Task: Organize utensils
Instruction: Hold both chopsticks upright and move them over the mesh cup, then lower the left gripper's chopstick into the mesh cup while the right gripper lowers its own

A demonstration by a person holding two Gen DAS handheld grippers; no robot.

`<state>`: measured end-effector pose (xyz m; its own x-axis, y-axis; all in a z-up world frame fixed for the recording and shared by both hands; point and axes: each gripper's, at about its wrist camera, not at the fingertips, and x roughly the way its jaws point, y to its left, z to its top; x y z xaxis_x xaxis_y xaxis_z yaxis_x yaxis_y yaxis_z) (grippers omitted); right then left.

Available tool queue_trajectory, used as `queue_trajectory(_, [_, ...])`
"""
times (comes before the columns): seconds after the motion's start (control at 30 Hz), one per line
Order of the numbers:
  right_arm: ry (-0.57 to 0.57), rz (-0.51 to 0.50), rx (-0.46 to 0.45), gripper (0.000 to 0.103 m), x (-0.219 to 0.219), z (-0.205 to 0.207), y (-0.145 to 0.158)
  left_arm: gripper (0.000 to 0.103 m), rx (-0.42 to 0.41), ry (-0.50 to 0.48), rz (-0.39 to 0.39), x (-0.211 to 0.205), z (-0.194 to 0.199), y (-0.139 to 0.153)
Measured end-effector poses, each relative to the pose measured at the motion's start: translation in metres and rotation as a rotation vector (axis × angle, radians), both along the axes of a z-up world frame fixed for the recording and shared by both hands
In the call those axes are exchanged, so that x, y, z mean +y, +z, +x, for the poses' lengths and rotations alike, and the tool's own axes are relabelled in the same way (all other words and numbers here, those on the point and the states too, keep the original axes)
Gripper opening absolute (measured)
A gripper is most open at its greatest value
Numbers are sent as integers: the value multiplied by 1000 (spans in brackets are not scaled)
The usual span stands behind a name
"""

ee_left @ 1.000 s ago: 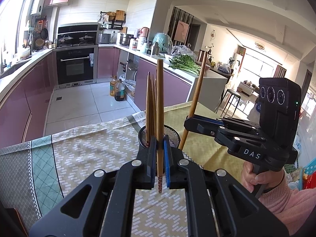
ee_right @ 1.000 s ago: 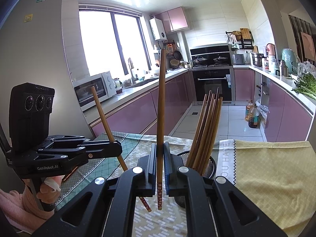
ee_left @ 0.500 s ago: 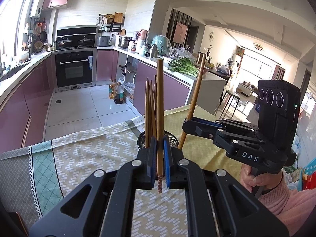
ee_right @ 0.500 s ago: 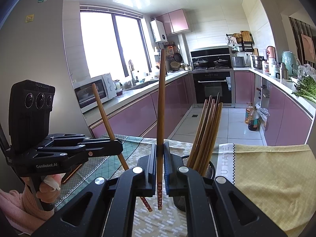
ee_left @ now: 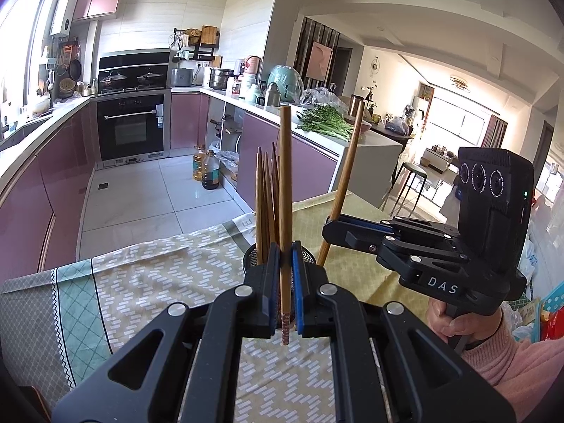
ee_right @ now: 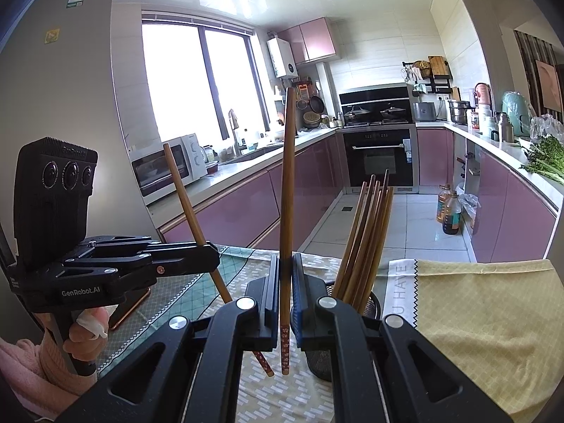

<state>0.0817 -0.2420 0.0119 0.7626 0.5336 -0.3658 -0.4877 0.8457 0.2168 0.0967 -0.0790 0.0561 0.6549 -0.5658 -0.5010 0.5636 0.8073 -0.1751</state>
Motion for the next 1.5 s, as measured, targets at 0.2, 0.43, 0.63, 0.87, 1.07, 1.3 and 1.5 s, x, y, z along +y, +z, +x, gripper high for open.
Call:
queue_trajectory(0.2, [1,-2,-1,6,0,0,0,8,-4,1,-5,-1,2,3])
queue_trajectory(0.43, [0,1,-10,6,2,4,4,8,-13,-1,-9,-3,3,8])
queue_trajectory(0.63, [-1,5,-17,6,4,7,7,8,-24,0,-12,-4,5,12])
queue_trajectory(0.87, [-2,11,-24,6,4,7,7,8,-33,0,-10,-6,6,16])
queue_trajectory(1.07, [-6,15,-32,6,5,8,9,8,-38,2,-8,-7,8,18])
queue_trajectory(1.3, [-10,17,-42,6,3,4,10,8,-48,0,-7,-9,8,22])
queue_trajectory(1.5, [-15,17,-49,6,3,4,13,8,-60,3,-9,-9,9,26])
